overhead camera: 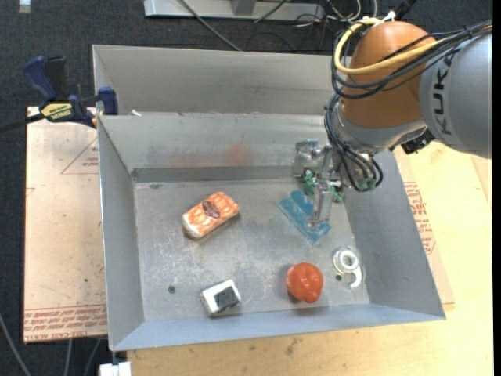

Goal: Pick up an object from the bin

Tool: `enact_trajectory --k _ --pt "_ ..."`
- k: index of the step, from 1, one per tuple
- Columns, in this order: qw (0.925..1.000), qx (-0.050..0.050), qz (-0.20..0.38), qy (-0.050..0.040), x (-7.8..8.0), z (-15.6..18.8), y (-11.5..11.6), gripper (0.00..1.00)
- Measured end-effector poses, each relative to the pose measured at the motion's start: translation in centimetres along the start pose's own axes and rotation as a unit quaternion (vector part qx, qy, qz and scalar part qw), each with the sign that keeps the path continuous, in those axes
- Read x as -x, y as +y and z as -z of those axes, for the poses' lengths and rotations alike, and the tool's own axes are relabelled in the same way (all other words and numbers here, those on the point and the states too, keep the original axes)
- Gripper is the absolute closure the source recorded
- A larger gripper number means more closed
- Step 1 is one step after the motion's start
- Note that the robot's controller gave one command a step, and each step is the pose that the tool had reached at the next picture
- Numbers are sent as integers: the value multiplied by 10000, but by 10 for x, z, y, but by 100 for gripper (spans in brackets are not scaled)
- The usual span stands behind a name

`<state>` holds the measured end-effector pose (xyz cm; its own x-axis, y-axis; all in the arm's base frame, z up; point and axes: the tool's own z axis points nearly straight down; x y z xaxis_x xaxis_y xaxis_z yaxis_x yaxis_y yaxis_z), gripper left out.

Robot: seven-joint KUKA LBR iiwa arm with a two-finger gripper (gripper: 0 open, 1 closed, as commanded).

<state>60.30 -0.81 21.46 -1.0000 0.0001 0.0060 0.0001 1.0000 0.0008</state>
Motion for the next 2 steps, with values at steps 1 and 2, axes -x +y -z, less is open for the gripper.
enact_trajectory --k 1,2 --pt "10000 -1 0 -40 1 5 0 0" --pt "10000 1 -40 -85 -1 -35 8 0"
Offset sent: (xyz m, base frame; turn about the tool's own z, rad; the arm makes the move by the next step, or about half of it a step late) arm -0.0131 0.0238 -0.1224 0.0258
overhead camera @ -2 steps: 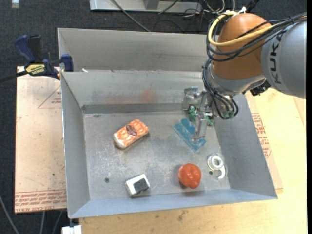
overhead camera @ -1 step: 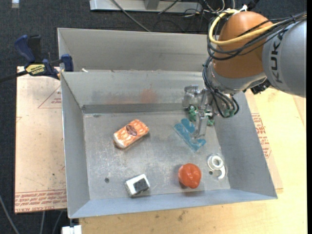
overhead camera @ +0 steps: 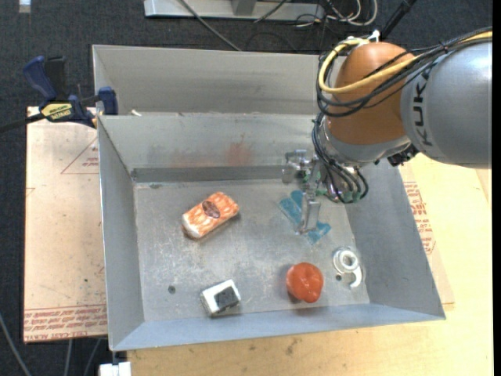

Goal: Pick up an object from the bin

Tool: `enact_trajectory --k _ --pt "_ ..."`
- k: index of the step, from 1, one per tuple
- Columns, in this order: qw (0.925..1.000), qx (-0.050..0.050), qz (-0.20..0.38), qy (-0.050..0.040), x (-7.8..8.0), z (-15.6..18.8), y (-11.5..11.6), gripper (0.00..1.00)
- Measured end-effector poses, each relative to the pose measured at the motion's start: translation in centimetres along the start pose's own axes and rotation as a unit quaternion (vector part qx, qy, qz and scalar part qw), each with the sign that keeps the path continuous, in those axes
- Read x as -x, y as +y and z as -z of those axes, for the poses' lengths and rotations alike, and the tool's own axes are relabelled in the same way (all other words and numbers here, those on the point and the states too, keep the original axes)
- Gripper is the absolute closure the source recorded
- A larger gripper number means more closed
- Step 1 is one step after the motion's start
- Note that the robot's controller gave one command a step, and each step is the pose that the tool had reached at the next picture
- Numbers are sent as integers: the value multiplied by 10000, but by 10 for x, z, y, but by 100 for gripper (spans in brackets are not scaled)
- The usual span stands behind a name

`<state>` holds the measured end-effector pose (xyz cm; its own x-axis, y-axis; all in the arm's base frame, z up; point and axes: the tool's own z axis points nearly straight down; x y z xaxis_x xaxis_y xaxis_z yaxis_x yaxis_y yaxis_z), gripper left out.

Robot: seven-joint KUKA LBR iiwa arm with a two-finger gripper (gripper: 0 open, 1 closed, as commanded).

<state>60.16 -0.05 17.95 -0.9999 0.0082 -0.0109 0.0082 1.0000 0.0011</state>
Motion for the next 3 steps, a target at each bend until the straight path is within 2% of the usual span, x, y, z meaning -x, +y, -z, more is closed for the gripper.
enact_trajectory --k 1,2,3 --pt "10000 -3 28 56 -8 -27 56 0" --pt "9999 13 160 42 -6 -31 98 0" --pt "9992 2 393 17 -22 -71 123 0"
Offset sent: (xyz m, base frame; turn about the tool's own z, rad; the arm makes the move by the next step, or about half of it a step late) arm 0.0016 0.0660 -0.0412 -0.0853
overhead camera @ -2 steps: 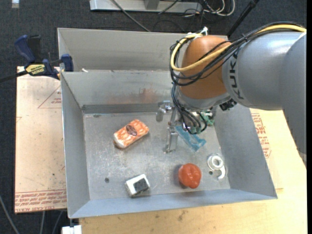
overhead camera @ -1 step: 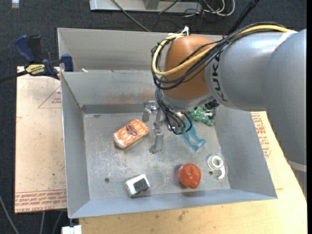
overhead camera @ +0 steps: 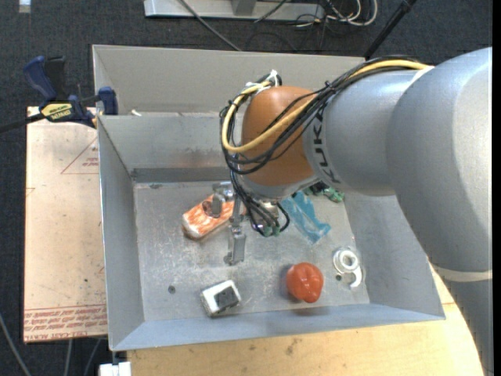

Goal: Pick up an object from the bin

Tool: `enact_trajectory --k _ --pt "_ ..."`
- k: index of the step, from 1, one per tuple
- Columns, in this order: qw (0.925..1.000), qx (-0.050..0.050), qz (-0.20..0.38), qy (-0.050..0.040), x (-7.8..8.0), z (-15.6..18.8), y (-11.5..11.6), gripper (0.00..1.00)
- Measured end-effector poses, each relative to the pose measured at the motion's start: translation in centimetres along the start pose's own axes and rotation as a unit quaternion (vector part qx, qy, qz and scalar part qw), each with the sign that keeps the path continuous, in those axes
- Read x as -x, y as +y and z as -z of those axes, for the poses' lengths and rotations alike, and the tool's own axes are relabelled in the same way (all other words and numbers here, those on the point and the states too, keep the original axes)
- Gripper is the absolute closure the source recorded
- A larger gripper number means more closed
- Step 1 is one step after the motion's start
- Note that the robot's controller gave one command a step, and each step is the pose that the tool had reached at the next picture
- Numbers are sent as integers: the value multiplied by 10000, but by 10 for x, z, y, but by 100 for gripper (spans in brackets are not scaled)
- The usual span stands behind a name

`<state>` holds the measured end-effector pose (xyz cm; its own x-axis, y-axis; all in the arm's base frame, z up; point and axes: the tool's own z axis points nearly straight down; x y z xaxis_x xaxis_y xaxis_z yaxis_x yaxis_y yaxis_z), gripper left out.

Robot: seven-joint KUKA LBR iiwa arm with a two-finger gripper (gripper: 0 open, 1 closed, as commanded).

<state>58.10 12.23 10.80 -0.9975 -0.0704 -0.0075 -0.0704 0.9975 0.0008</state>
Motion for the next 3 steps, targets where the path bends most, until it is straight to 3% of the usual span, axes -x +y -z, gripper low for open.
enact_trajectory --k 1,2,3 --pt "9995 1 302 37 19 -28 17 0" --pt "9970 -2 775 -5 28 -36 -57 100" --pt "9970 4 775 22 26 -38 -56 0"
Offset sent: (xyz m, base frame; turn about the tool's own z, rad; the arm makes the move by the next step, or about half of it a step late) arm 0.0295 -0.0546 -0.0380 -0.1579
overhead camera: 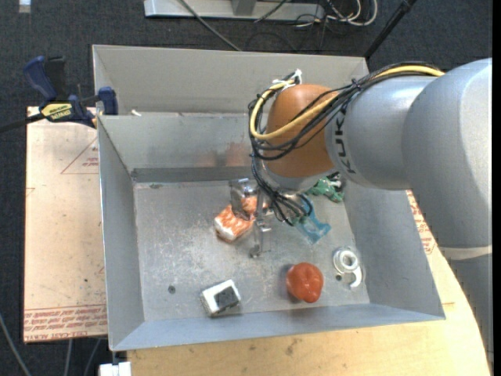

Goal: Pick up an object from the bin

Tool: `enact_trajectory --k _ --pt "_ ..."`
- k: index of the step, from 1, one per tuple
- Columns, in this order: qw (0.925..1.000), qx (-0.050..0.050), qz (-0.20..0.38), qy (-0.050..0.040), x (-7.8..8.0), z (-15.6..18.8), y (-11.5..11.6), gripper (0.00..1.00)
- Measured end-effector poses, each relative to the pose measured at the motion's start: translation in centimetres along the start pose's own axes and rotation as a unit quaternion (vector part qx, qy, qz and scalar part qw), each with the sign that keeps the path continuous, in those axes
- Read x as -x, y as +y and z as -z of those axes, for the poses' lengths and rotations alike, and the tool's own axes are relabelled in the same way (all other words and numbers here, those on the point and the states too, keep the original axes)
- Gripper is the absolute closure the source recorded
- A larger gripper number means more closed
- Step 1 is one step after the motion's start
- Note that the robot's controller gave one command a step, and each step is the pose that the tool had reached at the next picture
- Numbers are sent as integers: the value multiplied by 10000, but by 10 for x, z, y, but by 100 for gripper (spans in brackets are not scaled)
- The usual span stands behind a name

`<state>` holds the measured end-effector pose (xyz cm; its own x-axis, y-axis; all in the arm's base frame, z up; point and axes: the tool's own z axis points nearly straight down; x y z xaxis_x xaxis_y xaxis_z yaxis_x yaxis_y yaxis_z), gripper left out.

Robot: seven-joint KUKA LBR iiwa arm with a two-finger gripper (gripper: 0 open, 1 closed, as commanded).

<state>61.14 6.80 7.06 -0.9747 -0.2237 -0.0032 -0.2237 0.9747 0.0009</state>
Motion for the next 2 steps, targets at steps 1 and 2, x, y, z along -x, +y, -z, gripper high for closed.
enact_trajectory --k 1,2 --pt "10000 1 0 -21 1 1 0 100" --pt "10000 3 -1 -3 0 0 0 0"
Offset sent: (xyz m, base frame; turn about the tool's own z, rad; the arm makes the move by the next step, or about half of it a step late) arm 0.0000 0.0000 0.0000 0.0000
